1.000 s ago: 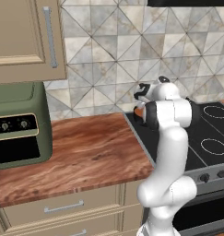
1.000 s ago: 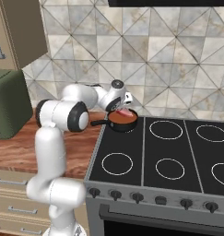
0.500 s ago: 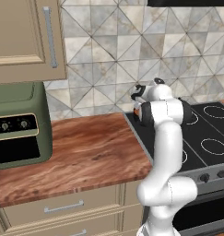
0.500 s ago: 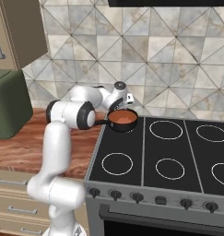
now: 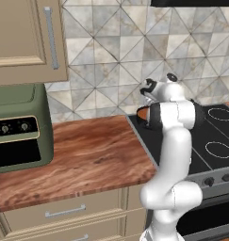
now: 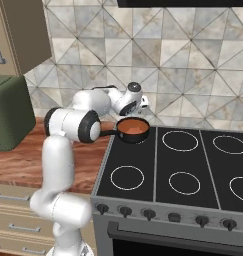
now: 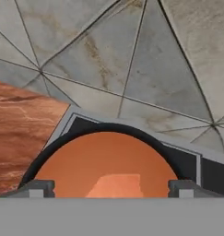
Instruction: Retrieve the steak from the fridge and place it on the saucepan with marinade on the stove.
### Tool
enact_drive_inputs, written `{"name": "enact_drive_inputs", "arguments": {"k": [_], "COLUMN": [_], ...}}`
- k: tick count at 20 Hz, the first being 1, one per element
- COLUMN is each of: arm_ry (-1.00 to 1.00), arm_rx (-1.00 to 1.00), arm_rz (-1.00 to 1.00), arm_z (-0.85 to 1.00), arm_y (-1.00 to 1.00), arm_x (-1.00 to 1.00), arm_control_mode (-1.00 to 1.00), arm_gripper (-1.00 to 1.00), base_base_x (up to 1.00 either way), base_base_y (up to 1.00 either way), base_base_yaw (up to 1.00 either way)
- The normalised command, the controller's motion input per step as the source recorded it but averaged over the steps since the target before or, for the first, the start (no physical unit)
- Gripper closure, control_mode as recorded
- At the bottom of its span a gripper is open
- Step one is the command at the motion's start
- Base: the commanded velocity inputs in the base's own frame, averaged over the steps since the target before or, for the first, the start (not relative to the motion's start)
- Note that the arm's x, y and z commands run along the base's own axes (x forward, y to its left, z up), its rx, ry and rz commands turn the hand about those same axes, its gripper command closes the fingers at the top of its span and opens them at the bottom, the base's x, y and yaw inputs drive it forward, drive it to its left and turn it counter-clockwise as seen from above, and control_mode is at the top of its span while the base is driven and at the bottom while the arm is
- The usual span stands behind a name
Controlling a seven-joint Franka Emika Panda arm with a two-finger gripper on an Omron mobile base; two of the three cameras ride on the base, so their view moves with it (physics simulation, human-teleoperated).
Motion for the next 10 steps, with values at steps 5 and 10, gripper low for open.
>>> {"name": "enact_drive_inputs", "arguments": {"k": [5,10], "arm_ry": [-0.51,-0.44], "arm_rx": [0.00,0.00], "arm_rz": [0.00,0.00], "arm_z": [0.40,0.20], "arm_y": [-0.01,-0.03], "arm_x": [-1.00,-1.00], "arm_control_mode": [-1.00,-1.00], "arm_gripper": [-1.00,-1.00], "base_base_x": [0.00,0.00], "base_base_y": [0.00,0.00], "base_base_yaw": [0.00,0.00]}}
